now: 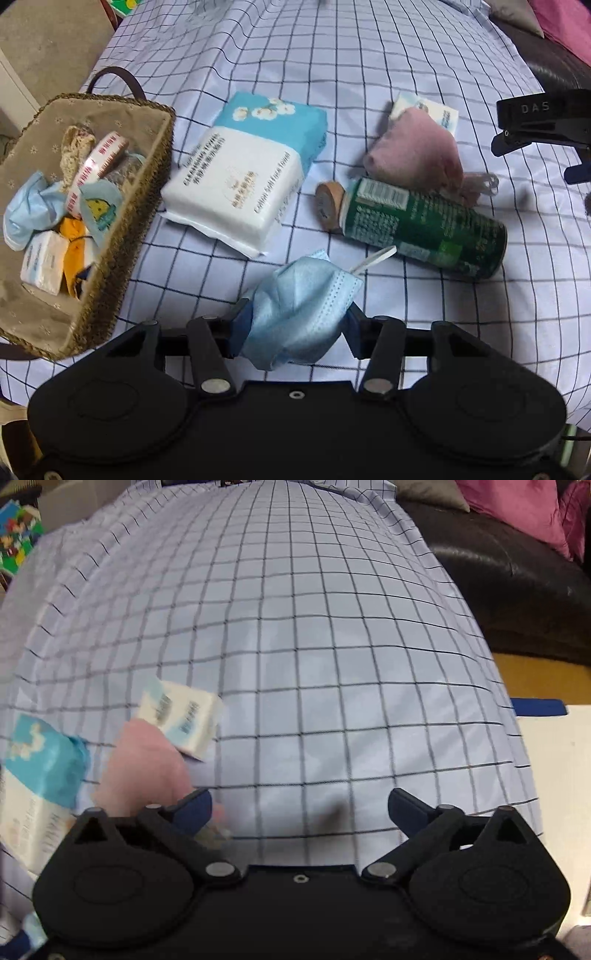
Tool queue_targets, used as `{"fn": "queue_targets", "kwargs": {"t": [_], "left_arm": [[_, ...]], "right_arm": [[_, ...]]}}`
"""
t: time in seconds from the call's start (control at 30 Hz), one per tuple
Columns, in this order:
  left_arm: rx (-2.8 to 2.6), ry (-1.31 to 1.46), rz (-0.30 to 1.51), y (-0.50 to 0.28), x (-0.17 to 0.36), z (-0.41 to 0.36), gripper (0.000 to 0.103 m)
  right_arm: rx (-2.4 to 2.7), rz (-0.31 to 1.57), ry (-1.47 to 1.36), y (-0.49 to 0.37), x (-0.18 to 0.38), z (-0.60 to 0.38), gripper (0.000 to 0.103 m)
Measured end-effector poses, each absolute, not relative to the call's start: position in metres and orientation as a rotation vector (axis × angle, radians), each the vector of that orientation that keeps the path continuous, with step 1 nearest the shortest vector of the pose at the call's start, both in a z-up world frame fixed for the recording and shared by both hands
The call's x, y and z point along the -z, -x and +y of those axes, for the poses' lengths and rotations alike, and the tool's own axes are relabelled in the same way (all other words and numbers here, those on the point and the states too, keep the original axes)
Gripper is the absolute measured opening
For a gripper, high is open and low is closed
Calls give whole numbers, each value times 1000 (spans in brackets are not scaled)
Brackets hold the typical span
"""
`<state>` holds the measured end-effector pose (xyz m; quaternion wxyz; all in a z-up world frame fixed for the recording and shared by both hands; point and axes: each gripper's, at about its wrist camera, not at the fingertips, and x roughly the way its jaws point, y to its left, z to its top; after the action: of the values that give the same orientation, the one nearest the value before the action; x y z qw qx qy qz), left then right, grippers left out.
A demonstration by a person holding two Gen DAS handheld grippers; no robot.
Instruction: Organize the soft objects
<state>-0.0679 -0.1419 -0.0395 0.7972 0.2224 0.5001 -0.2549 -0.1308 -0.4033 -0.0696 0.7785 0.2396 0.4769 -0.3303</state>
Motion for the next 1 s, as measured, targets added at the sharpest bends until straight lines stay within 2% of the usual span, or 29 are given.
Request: {"fn": "queue_targets", "kwargs": {"t": [0.4,0.53,1.0], "left_arm": [[547,-386,1048,22,23,-125,50],[581,-356,1109,13,26,-119,49],[579,-317,1128,8,21,-94,58]], "right_arm": [[618,823,-815,131,51,-435,102],[602,831,-800,119,51,-427,102],[598,1004,-747,56,87,-352,102]]}}
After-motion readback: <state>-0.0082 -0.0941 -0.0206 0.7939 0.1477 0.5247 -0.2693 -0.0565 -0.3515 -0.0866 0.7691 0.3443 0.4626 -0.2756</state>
